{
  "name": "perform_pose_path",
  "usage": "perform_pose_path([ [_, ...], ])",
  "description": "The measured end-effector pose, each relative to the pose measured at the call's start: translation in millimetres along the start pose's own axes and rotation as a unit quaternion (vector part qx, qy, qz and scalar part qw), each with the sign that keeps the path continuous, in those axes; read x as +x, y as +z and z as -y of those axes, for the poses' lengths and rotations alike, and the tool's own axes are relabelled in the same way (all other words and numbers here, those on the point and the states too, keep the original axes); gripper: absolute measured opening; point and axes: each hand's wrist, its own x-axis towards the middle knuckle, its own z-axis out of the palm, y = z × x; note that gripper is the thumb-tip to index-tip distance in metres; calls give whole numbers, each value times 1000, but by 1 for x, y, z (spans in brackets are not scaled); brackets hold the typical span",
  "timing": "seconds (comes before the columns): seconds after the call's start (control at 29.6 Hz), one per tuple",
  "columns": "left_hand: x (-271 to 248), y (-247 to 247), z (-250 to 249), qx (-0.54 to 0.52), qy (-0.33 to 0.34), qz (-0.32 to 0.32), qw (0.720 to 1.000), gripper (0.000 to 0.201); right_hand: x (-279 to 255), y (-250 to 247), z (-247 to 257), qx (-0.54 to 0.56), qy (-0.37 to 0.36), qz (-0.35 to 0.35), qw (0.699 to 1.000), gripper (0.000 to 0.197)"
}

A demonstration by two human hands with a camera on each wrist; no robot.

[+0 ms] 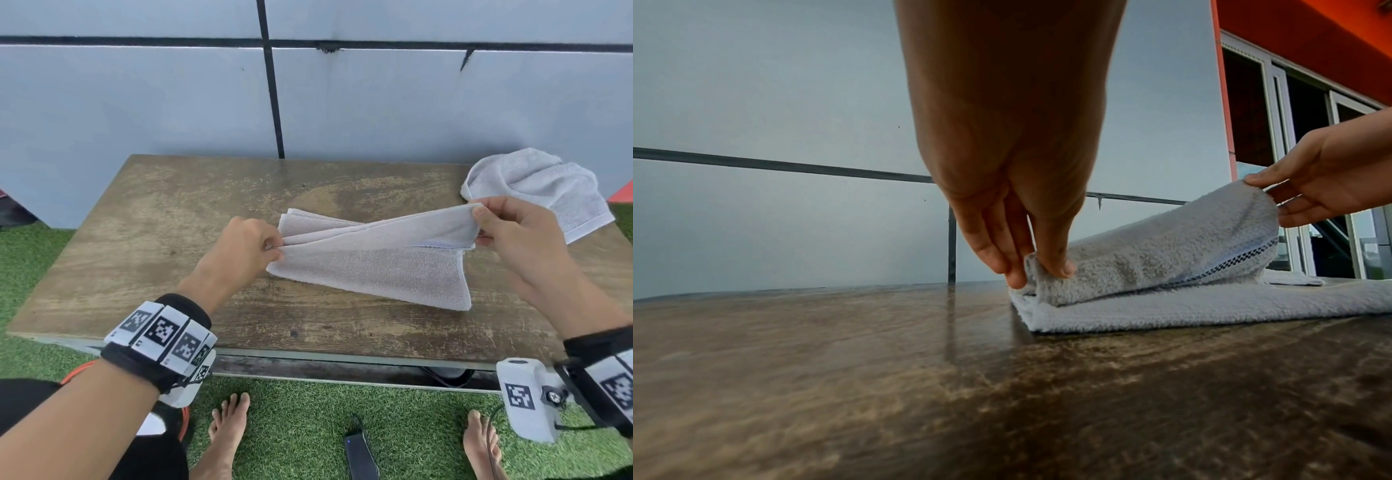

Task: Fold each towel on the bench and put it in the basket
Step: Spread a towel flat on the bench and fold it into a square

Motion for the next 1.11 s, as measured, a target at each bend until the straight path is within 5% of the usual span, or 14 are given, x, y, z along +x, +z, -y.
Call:
perform_pose_path([
  [0.57, 4, -68, -40, -32, -25, -82, 996, 7, -10, -33, 3, -78, -73, -16, 994, 15],
  [1.11, 48, -207, -126, -64, 41, -253, 965, 8, 31, -92, 155, -5, -200, -92, 975, 7],
])
